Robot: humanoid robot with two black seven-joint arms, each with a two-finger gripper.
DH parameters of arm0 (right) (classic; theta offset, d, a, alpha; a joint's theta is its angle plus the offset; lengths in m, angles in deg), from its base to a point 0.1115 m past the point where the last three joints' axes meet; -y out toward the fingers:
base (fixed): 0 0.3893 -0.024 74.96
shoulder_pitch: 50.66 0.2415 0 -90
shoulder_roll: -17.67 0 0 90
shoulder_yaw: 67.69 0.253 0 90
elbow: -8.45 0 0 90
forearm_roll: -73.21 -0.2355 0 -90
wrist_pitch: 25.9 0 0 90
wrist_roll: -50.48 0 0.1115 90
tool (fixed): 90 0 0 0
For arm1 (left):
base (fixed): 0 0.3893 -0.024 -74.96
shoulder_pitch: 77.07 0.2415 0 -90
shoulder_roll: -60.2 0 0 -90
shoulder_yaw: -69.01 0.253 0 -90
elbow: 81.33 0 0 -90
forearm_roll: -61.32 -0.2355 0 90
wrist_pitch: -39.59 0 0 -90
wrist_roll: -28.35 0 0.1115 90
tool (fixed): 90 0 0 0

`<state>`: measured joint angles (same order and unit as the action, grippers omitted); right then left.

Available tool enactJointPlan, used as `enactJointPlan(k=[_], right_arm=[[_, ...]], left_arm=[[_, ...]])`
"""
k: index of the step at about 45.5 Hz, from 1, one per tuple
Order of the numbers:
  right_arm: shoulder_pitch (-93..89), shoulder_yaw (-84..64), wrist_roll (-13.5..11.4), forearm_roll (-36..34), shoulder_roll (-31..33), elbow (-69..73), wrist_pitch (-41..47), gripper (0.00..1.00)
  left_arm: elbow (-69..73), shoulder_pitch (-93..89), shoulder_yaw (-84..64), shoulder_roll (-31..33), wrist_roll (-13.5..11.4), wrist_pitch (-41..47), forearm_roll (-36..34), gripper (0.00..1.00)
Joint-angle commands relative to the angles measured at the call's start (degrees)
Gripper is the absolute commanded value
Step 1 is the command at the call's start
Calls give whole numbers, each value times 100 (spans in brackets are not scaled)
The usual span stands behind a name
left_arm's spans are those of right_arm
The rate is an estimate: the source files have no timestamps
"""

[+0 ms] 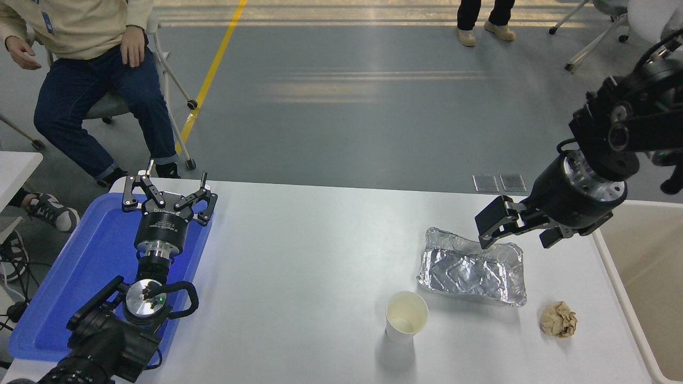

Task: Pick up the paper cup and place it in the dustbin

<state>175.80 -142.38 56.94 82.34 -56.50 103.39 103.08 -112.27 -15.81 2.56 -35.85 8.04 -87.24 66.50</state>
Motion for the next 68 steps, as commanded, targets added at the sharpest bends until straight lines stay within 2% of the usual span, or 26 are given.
enactJointPlan(k=[1,11,23,34,68], right_arm=[[443,-64,22,-280,-186,138,602,100],[408,24,31,-342,-528,15,488,100],[232,121,31,-342,-634,-117,365,100],[-365,305,40,-333,-652,-319,-163,100],[-2571,1272,40,-394,-898,-1470,-725,100]], left_arm=[[0,0,0,-1,1,0,0,100],[0,0,0,8,1,0,0,100],[0,-9,0,8,10,0,0,100],[0,-9,0,17,10,0,0,100],[0,-18,0,25,10,0,0,100]])
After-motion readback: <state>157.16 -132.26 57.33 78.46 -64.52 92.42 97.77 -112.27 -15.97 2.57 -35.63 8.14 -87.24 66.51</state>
